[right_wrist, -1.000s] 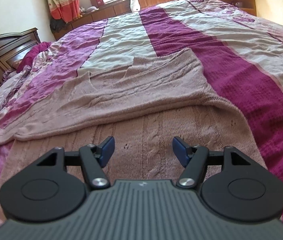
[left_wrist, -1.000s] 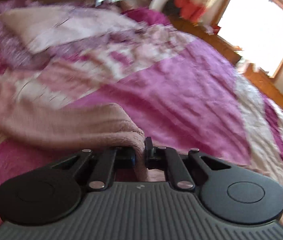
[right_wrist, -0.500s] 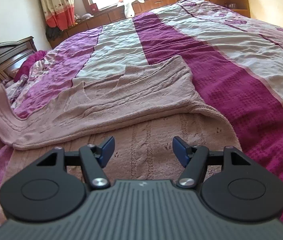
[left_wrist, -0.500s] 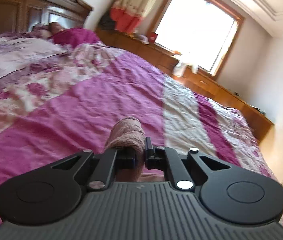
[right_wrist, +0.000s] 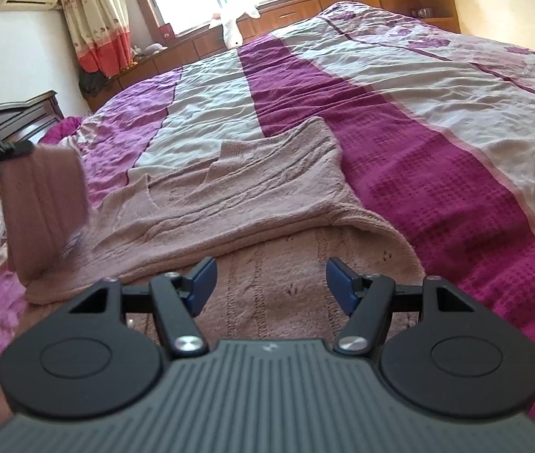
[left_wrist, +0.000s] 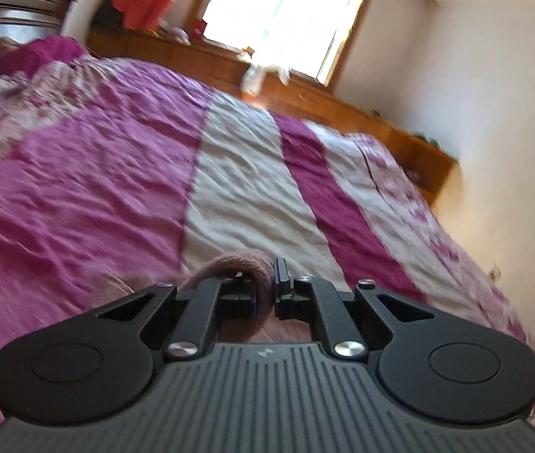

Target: Fold small clothes

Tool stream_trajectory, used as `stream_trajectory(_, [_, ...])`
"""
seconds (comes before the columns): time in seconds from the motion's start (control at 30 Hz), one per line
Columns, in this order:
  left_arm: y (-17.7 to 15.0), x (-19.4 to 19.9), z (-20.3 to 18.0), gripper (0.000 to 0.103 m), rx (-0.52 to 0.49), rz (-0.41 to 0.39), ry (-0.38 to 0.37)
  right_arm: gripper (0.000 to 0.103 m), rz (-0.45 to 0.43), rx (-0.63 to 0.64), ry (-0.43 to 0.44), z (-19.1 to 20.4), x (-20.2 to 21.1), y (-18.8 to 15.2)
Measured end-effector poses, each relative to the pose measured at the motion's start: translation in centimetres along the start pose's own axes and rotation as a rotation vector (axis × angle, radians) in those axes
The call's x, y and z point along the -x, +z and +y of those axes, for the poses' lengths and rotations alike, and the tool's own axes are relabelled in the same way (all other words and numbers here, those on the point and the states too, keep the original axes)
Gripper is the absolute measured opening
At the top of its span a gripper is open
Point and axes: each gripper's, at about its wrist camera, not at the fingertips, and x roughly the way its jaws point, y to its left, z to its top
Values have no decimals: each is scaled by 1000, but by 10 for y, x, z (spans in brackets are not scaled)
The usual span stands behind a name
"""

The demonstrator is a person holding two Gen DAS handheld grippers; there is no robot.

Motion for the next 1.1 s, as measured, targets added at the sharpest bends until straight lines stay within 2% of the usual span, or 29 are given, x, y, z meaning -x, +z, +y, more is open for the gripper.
stream_trajectory(0.2, [-56, -37, -27, 9, -63, 153, -25, 66, 17, -17, 4, -6, -2, -4])
stream_trajectory(0.4, [-95, -59, -22, 10, -96, 300, -37, 66, 22, -29, 15, -8, -3, -3])
stream_trajectory(0.43, [-98, -60, -20, 15, -96, 319, -31, 66, 24, -31, 18, -8, -3, -3])
stream_trajectory(0.47, [-100, -60, -17, 24, -95, 334, -21, 66, 26, -33, 23, -8, -3, -3])
stream_trajectory(0.5, [-102, -58, -15, 29, -96, 342, -16, 66, 29, -34, 29, -7, -3, -3])
stream_trajectory(0.57, [-105, -51, -12, 49, -105, 343, 3, 66, 34, -34, 45, -4, -3, -1])
stream_trajectory(0.67, [-104, -34, -6, 58, -121, 322, 46, 66, 34, -22, 70, 3, -2, 5])
stream_trajectory(0.9, [-97, 4, 16, 65, -114, 323, 90, 67, 62, -26, 192, 27, -11, 23])
stream_trajectory(1.1, [-98, 26, 41, 68, -144, 321, 253, 67, 155, -29, 292, 57, -41, 33])
